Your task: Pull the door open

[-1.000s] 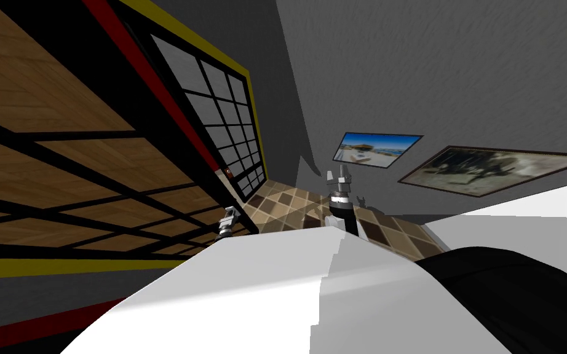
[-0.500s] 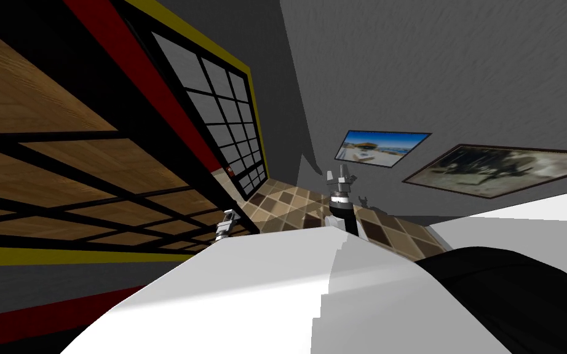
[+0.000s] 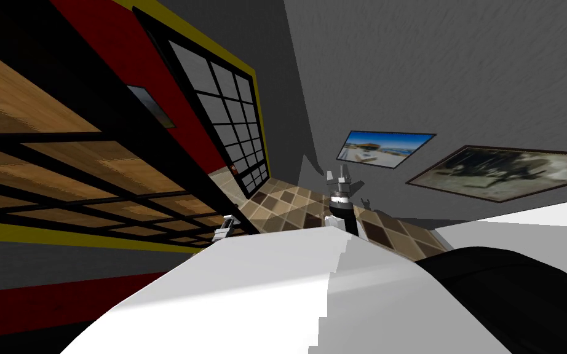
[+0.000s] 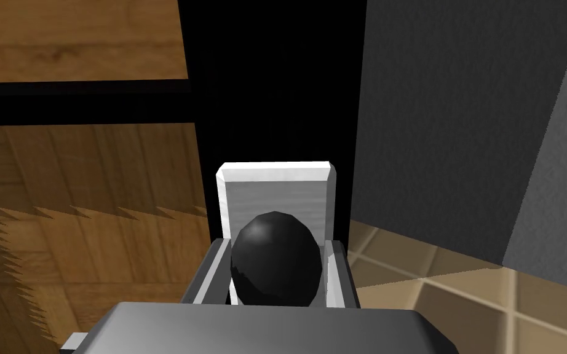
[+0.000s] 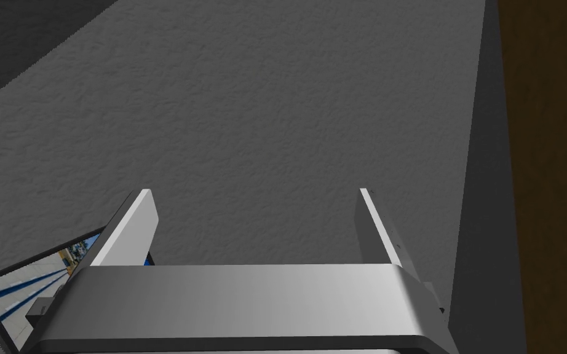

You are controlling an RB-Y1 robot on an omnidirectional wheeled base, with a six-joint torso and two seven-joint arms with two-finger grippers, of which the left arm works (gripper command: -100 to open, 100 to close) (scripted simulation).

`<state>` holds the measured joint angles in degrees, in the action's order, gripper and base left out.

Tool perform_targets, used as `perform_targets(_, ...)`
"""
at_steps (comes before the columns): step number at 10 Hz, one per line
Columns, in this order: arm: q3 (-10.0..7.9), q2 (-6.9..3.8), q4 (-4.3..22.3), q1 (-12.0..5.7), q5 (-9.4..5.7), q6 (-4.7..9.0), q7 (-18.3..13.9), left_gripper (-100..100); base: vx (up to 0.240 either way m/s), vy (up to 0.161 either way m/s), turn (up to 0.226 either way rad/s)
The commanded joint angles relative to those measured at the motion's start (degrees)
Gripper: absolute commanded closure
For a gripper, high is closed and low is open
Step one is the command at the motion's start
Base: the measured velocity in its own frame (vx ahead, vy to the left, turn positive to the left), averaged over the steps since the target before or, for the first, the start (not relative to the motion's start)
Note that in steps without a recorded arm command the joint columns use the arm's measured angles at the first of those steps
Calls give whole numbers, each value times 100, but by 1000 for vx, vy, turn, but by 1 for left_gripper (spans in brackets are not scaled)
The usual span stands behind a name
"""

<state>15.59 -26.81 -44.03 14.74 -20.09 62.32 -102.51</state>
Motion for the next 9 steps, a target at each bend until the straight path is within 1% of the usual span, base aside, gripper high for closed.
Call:
perform_targets(1,106,-128,-88,179,75,180,-144,100,-48,5,39)
perform_targets(2,64,-88,-135,156,42,50,-73,100,-24,1,19)
perform_targets(3,149,-97,13,250,115,320,-118,100,5,-2,-2)
perform_targets(5,217,-104,189,314,179,601,-151,100,22,-2,19)
perform_targets(7,303,-112,410,394,261,941,-192,100,22,6,7)
perform_targets(8,303,-112,410,394,261,955,-192,100,12,6,9)
perform_targets(9,350,-116,531,438,305,1148,-215,100,8,7,-1)
